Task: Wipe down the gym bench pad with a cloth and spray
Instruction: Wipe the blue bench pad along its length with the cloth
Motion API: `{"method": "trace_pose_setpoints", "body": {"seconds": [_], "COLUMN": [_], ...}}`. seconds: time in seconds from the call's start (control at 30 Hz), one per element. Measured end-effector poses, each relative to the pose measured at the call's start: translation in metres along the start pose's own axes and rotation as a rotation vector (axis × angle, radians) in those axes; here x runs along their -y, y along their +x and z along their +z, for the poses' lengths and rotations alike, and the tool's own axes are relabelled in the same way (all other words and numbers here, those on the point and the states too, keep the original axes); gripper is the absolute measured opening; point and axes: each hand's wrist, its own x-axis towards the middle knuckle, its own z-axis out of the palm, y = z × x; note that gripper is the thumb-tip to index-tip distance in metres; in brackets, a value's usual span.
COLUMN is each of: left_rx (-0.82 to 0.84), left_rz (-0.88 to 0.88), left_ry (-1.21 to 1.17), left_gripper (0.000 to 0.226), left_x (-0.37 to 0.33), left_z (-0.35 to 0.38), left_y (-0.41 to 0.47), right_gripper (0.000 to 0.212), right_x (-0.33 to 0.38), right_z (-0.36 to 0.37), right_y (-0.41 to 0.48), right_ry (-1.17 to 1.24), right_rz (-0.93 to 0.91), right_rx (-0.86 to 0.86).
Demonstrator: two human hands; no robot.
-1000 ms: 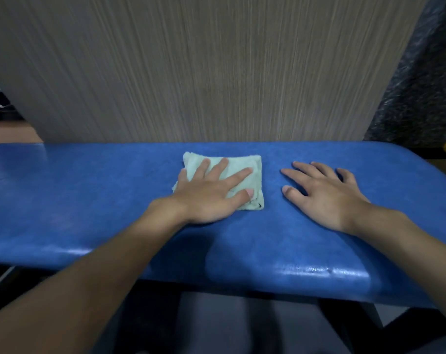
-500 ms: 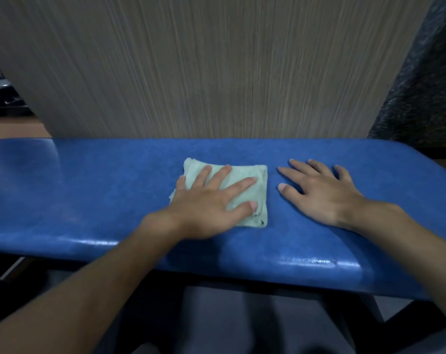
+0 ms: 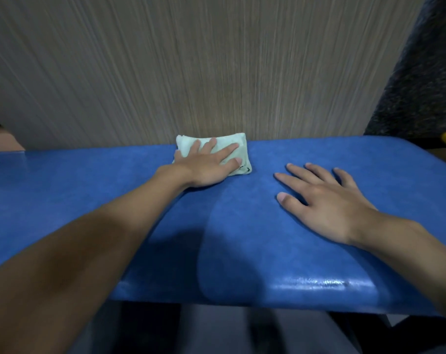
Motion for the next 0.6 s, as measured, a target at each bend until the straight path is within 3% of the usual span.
{"method": "trace_pose_setpoints", "body": {"seconds": [0.37,0.5,0.6], "left_rx": [-0.086,-0.145,-0.100], "left_rz": [0.138,0.141,0.134], "left_ry": [0.047,0.044,0.017], "left_gripper": [0.062,0.071,0.067], "left_x": [-0.003,-0.002,0.000], "left_z": [0.038,0.046,0.041], "left_y": [-0.181,-0.201,-0.192], "right_gripper": [0.058,0.051,0.054], "right_x": [0.008,0.020,0.026], "right_z": [-0.007,-0.015,-0.009], "right_y": [-0.002,0.006,0.013], "right_ry": [-0.049,-0.030,0.000], "right_rz": [0.037,0.001,0.006], "right_rx": [0.005,-0.097,-0.038]}}
